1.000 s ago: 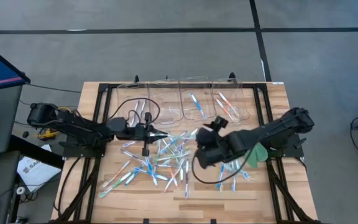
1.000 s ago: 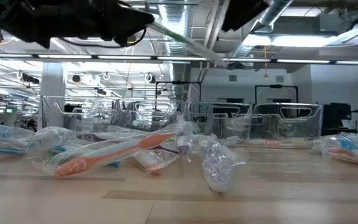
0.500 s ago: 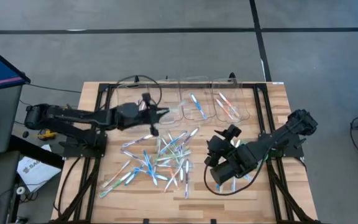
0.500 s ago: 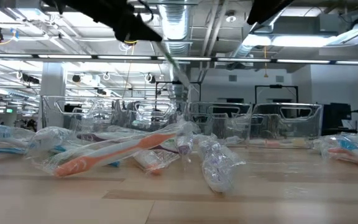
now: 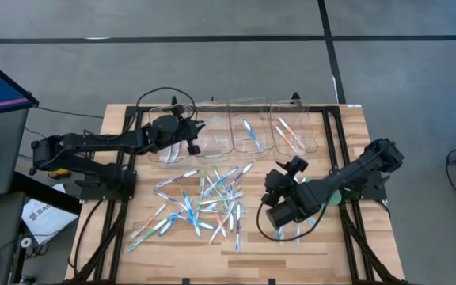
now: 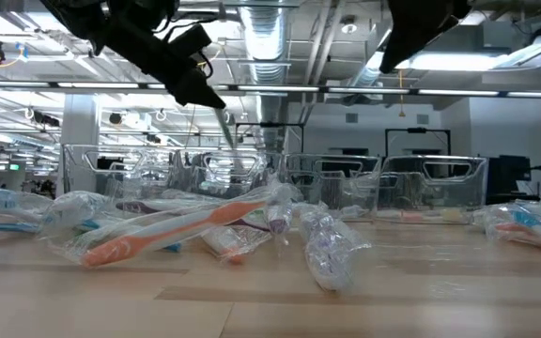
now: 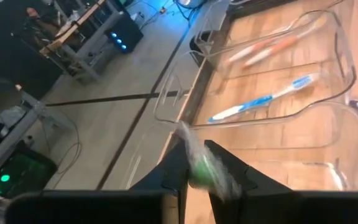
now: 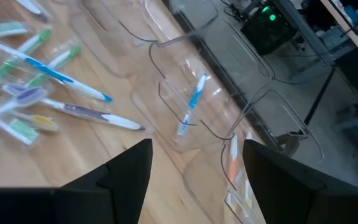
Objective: Pick & Place Toothbrushes
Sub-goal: Put the green toothbrush into the middle left transparent bin, then put the blue toothbrush into the middle right transparent bin
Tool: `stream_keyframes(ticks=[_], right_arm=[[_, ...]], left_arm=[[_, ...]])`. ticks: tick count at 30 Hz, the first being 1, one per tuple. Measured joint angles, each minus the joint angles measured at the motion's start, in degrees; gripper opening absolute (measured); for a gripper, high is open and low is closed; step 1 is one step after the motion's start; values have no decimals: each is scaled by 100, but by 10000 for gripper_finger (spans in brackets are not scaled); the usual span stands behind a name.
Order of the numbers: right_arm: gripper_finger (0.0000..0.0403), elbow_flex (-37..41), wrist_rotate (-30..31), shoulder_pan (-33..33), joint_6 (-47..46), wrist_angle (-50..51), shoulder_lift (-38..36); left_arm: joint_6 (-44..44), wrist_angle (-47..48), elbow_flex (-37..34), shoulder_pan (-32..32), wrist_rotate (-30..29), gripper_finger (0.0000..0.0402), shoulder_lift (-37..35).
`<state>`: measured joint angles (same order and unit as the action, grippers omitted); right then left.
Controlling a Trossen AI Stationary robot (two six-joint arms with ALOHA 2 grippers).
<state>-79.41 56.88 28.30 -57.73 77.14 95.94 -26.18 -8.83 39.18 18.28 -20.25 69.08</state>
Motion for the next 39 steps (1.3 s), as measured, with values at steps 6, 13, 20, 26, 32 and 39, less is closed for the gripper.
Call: stream_keyframes(ticks=[6, 13, 20, 26, 32, 39], right_arm=[[246, 94, 0, -152, 6, -81, 0], [246, 102, 0, -184, 21, -92, 2], [246, 102, 0, -180, 22, -92, 2], [246, 102, 0, -180, 22, -96, 2], [246, 102, 1, -180, 21, -111, 2], [246, 102, 0, -180, 21, -111, 2]], left_arm=[[95, -54, -52, 207, 16, 58, 143], [265, -247, -46, 327, 268, 78, 626], [253, -577, -43, 331, 321, 92, 1141], [265, -611, -41, 399, 220, 93, 1207], [623, -604, -41, 654, 53, 109, 1189], [1049, -602, -41, 838, 17, 143, 1189]])
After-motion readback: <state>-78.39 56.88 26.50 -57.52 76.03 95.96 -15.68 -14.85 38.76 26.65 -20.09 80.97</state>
